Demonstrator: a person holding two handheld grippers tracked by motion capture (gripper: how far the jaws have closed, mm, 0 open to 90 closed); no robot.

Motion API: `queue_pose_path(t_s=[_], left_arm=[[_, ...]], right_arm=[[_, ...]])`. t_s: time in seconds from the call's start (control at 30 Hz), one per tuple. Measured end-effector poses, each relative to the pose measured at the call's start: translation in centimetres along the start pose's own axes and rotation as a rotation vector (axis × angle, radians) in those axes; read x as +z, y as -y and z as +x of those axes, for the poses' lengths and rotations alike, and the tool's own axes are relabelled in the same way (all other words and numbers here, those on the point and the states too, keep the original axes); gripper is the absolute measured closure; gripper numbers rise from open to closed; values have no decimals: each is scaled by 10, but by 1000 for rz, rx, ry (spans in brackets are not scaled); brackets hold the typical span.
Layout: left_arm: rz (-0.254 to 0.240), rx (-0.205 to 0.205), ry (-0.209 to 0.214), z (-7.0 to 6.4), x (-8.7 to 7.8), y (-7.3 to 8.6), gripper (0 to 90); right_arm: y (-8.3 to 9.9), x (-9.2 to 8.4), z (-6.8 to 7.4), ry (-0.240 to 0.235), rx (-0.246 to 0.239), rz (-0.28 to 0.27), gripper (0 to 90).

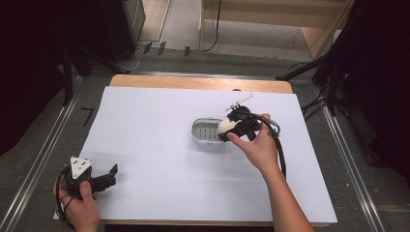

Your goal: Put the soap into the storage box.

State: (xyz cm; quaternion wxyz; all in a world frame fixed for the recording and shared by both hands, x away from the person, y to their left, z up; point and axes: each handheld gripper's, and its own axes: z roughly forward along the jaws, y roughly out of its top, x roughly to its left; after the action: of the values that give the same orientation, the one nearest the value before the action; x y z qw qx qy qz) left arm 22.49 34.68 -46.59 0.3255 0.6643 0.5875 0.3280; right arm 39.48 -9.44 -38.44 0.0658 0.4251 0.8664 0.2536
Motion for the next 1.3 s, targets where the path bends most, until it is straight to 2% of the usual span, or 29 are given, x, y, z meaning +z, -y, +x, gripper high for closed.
queue_pose_path(t_s=[0.63,0.87,1.3], left_arm=[[4,-2,-1,0,0,0,1],[5,-2,-1,0,1,0,1],[7,-2,0,0,1,0,1]], right_arm=[[-19,18,15,-12,-14,11,249],[-25,26,20,-7,-3,22,249],[-34,41,21,-3,6,52,249]])
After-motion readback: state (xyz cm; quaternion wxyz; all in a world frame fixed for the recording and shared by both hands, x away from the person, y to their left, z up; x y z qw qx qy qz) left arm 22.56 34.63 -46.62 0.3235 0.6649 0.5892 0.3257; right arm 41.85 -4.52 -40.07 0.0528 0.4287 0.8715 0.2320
